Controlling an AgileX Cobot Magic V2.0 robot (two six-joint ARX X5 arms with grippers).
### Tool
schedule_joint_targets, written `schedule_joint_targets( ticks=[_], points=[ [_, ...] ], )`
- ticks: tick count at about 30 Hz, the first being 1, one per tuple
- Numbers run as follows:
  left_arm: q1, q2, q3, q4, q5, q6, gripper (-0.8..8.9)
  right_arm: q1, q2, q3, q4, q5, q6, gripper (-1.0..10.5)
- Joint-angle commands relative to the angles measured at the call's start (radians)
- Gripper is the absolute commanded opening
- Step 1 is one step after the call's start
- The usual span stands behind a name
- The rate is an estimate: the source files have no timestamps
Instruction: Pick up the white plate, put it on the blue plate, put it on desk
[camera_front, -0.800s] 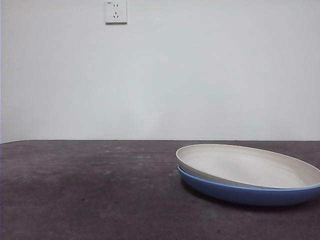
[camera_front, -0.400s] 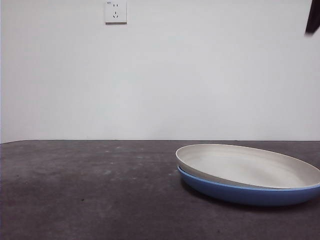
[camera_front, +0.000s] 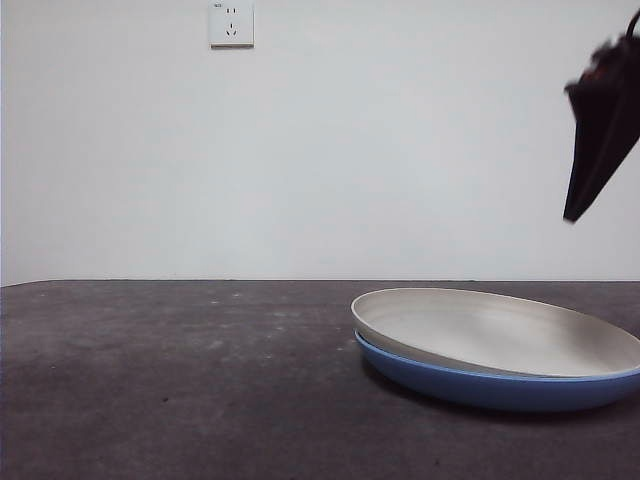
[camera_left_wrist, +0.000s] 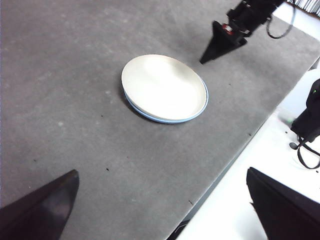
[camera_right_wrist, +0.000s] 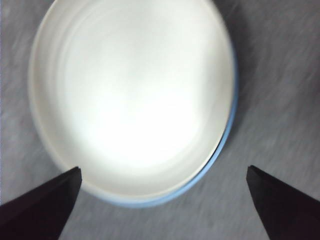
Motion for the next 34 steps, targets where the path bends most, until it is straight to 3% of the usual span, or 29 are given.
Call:
schedule_joint_targets(
  ticks=[1, 12, 19, 24, 30, 34],
  points=[
    [-0.004, 0.0, 0.009, 0.007, -0.004, -0.004, 5.64, -0.021, 0.075, 0.008, 0.066, -0.051, -0.019, 5.8],
    [-0.004, -0.001, 0.06, 0.008, 0.007, -0.023, 5.63, -0.05, 0.291, 0.008, 0.192, -0.164, -0.023, 5.8],
    [-0.004, -0.001, 0.108, 0.006, 0.007, -0.022, 5.63, -0.05, 0.35, 0.008, 0.218, -0.172, -0.024, 5.7],
    [-0.004, -0.001, 0.111, -0.011, 0.007, -0.023, 5.63, -0.05, 0.372, 0.008, 0.225, -0.178, -0.018, 3.8],
    [-0.004, -0.002, 0.111, -0.014, 0.007, -0.042, 5.63, -0.051, 0.382, 0.008, 0.216, -0.139, -0.004, 0.0],
    [-0.004, -0.003, 0.111, -0.015, 0.007, -0.045, 5.64, -0.053, 0.382, 0.008, 0.211, -0.101, 0.008, 0.0]
  ],
)
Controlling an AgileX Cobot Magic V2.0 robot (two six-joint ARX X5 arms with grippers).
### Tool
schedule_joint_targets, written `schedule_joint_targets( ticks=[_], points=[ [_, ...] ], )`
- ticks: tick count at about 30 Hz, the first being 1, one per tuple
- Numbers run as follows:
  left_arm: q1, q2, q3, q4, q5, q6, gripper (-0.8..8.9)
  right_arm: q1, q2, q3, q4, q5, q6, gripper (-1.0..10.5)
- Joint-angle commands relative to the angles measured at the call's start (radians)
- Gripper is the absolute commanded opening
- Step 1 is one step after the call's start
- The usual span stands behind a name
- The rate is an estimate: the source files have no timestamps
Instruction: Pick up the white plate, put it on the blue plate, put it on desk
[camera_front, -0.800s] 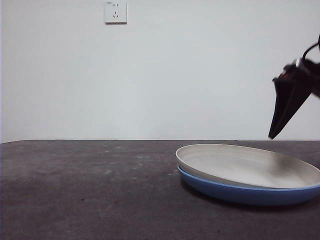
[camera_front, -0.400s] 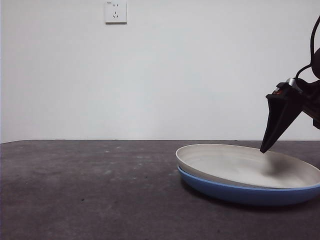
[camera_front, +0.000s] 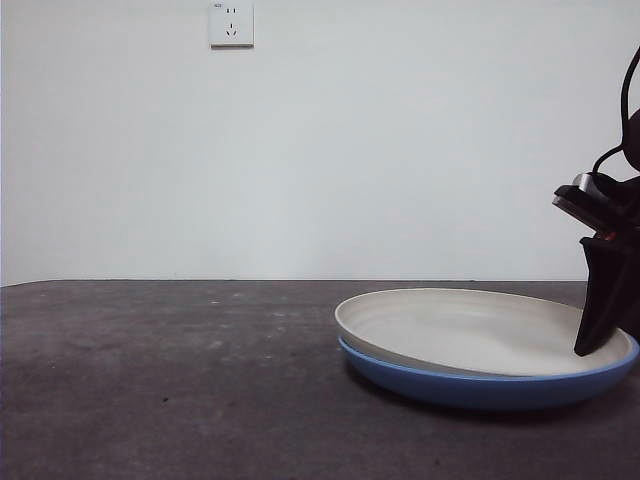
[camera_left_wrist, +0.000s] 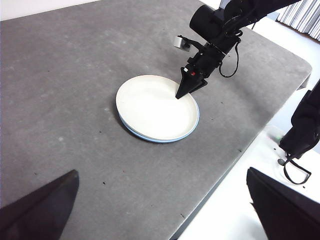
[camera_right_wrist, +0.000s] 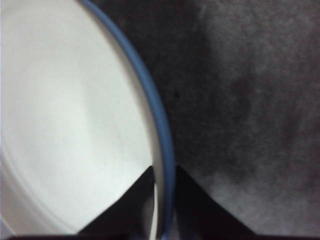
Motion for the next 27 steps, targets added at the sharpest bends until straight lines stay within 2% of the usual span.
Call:
schedule_joint_targets(
  ticks=[1, 6, 9, 12, 27],
  points=[
    [-0.004, 0.0, 0.02, 0.009, 0.003, -0.008, 5.63, -0.002, 0.016, 0.009, -0.002, 0.027, 0.008, 0.0],
    [-0.004, 0.0, 0.02, 0.002, 0.003, -0.007, 5.63, -0.003, 0.014, 0.021, -0.018, 0.021, 0.011, 0.0],
    [-0.004, 0.0, 0.02, 0.002, 0.003, -0.007, 5.64, 0.009, 0.014, 0.045, -0.022, -0.026, 0.025, 0.0],
    [-0.004, 0.0, 0.02, 0.002, 0.003, -0.006, 5.63, 0.035, 0.014, 0.08, -0.025, -0.056, 0.054, 0.0],
    [-0.004, 0.0, 0.02, 0.002, 0.002, -0.003, 5.64, 0.243, 0.057, 0.242, 0.013, -0.054, 0.229, 0.0]
  ],
)
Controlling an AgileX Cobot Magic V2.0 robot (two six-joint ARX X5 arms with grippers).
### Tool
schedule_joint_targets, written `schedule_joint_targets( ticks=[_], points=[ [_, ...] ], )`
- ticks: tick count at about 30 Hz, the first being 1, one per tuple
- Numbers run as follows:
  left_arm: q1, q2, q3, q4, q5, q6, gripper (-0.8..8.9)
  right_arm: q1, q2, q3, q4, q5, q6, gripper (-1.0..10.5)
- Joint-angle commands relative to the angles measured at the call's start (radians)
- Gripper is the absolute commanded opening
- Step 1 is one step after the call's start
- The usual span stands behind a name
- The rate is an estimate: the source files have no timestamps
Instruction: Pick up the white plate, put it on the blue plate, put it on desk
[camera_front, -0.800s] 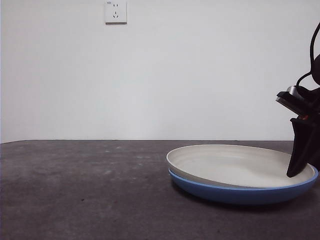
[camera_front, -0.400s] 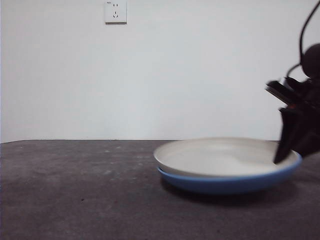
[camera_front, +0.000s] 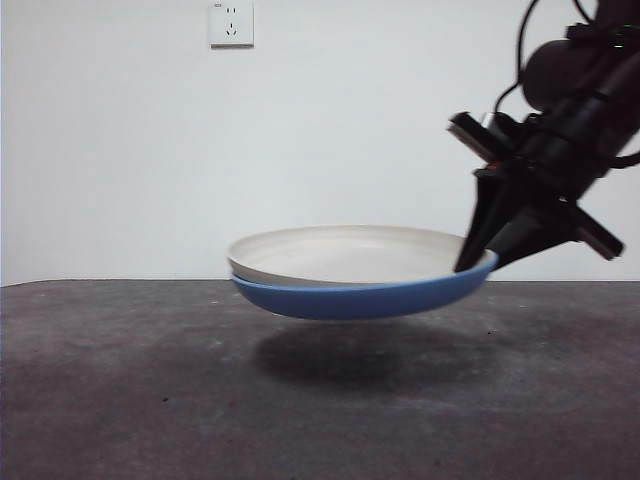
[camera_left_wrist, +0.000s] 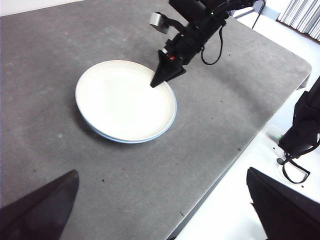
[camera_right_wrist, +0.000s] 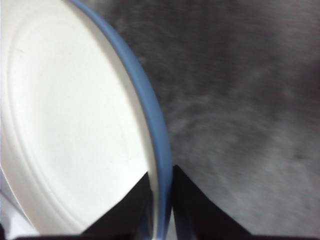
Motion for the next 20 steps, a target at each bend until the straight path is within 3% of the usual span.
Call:
schedule_joint_targets(
  ticks=[1, 20],
  points=[
    [-0.004, 0.0, 0.02, 0.009, 0.002, 0.002, 5.64, 0.035, 0.051, 0.046, 0.014, -0.012, 0.051, 0.0],
    [-0.004, 0.0, 0.02, -0.012, 0.003, 0.0, 5.64, 0.082, 0.25, 0.107, 0.016, -0.008, 0.062, 0.0]
  ],
)
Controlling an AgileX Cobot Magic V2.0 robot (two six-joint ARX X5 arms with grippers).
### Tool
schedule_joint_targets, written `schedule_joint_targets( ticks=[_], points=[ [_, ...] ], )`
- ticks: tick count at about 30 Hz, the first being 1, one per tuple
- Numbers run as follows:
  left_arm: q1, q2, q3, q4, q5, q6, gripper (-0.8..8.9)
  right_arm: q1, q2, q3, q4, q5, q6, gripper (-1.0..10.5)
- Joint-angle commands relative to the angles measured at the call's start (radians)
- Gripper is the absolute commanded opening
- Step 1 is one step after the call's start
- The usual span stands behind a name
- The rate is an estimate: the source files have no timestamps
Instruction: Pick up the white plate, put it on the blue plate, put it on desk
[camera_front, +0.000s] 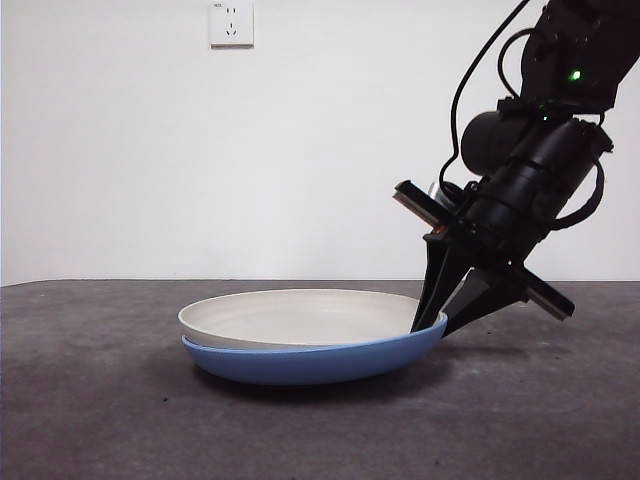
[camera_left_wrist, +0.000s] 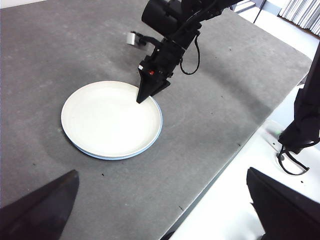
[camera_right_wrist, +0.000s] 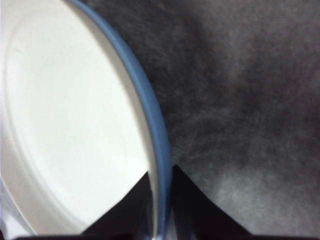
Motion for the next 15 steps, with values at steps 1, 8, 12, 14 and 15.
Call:
schedule_joint_targets(
  ticks=[1, 8, 12, 14, 15],
  points=[
    [-0.004, 0.001, 0.02, 0.009, 0.003, -0.001, 5.64, 0.005, 0.03, 0.022, 0.006, 0.0, 0.005, 0.0],
    [-0.004, 0.001, 0.02, 0.008, 0.002, -0.003, 5.64, 0.005, 0.039, 0.022, 0.002, 0.026, -0.02, 0.1],
    [-0.004, 0.001, 0.02, 0.009, 0.003, -0.003, 5.63, 0.001, 0.039, 0.022, 0.0, 0.031, -0.025, 1.3],
    [-0.004, 0.001, 0.02, 0.008, 0.003, -0.003, 5.64, -0.005, 0.033, 0.023, -0.003, 0.03, -0.025, 2.0],
    [-0.004, 0.001, 0.02, 0.008, 0.003, -0.003, 5.64, -0.009, 0.029, 0.023, -0.008, 0.03, -0.027, 2.2]
  ],
)
